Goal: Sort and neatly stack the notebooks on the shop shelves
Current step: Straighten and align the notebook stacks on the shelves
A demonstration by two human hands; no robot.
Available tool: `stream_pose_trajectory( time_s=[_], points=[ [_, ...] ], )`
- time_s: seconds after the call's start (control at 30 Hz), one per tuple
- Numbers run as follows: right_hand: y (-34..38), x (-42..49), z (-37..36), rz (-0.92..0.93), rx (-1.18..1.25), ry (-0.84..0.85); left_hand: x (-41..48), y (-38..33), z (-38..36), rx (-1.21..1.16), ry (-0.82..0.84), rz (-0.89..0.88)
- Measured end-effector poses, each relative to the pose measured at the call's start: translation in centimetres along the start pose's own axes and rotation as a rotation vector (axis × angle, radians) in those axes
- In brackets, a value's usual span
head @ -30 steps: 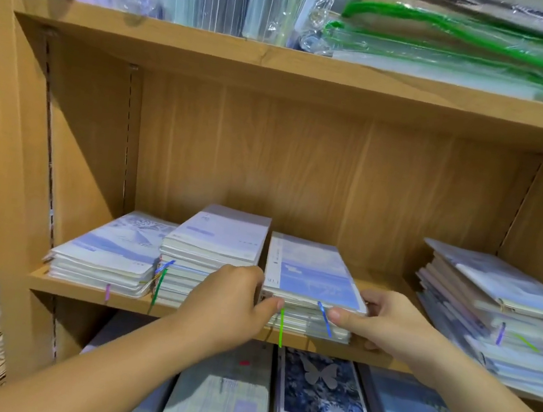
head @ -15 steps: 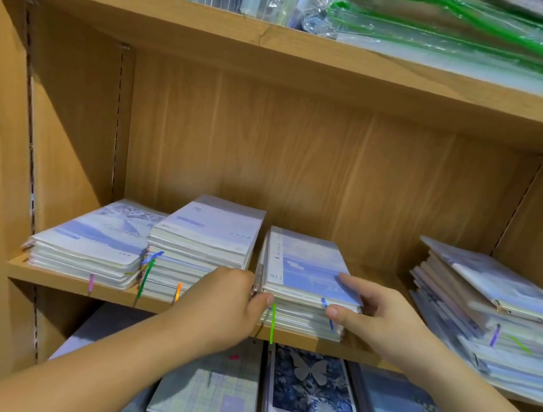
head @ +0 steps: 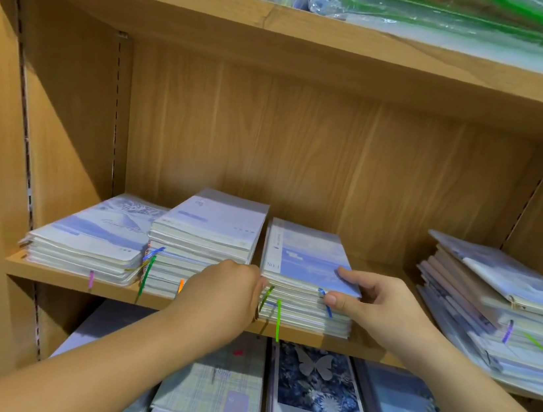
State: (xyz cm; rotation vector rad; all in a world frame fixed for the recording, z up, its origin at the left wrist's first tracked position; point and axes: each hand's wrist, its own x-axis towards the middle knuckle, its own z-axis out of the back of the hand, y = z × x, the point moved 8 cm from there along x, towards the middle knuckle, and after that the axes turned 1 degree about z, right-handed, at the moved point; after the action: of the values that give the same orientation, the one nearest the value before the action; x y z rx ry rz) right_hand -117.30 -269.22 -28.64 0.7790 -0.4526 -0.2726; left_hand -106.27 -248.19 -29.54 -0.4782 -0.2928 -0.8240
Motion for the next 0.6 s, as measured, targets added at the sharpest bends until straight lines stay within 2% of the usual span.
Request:
stream_pose_trajectory(
  time_s=[0.2,0.3,0.43,0.6],
  points=[
    [0.5,-0.5,0.4,0.046,-0.143,0.045,-1.3,0.3,1.2,-0.122,-0.061,-0.048],
    [0.6,-0.3,0.2,0.033,-0.246,0.116,-1.1,-0.4,1.3,0.017,-0.029,-0.065],
    [0.6,-0.1,0.3,0.02,-0.274,0.115,0.1,-1.9,1.6,0.258,-0.044,-0.068],
    [0.5,-0.1,0.2,0.035,-0.283,0.093,1.0,-1.7,1.6,0.321,-0.011,-0.04]
  ],
)
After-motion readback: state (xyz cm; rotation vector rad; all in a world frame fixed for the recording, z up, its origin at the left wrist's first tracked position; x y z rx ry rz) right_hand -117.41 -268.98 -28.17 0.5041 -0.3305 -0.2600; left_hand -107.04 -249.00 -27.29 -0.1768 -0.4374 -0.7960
